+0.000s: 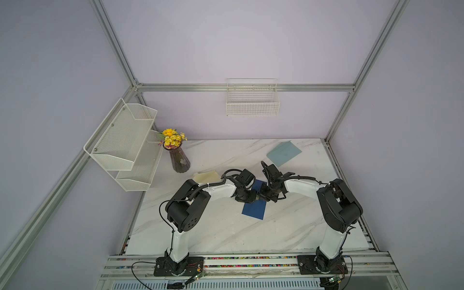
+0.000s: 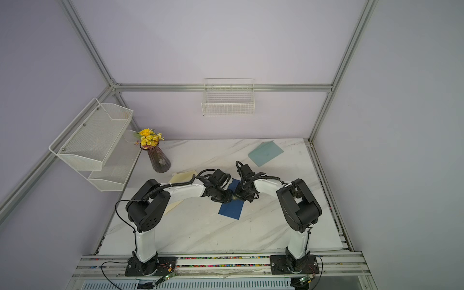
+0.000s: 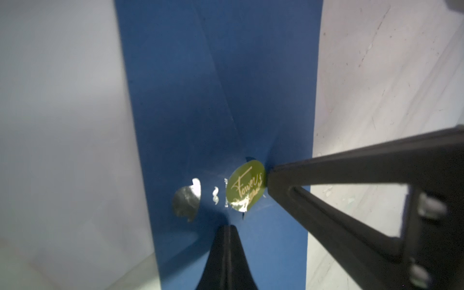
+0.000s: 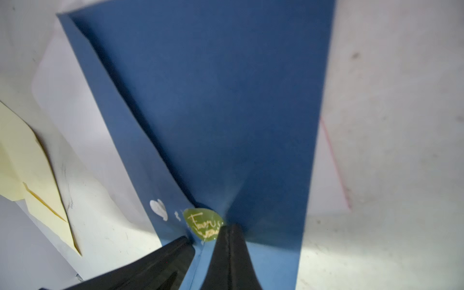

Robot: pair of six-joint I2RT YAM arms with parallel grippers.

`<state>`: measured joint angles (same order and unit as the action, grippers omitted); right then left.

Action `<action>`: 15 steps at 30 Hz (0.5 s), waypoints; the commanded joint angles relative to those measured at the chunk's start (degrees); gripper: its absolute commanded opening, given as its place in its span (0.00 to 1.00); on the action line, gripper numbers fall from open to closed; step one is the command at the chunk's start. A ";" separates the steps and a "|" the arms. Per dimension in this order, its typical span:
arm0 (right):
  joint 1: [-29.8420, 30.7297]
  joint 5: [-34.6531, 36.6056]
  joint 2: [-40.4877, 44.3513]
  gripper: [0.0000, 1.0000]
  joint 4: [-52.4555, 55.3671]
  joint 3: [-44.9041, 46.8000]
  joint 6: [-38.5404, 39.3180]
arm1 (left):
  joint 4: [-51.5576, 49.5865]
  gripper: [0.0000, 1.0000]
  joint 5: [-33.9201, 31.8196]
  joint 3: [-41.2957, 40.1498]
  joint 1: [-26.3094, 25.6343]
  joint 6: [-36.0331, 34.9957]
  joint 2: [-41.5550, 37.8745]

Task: Fold the letter paper in half and place it into the envelope
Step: Fold the envelope flap on the envelope.

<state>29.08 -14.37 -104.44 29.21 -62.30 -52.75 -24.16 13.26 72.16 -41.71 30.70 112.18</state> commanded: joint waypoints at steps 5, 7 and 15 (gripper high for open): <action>-1.33 -2.47 0.37 0.00 3.13 7.13 -3.88 | -3.35 0.00 -1.37 3.38 -0.21 -0.25 2.79; -2.08 -4.10 1.14 0.00 1.20 8.87 -4.66 | -3.42 0.00 -1.22 4.12 -0.37 -0.11 3.28; -3.69 -11.88 4.97 0.00 -8.89 11.22 -4.79 | -4.21 0.00 -1.15 6.16 -0.71 0.14 6.14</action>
<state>25.26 -24.36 -99.59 20.25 -52.77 -56.40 -26.48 13.30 78.35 -42.04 30.87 116.29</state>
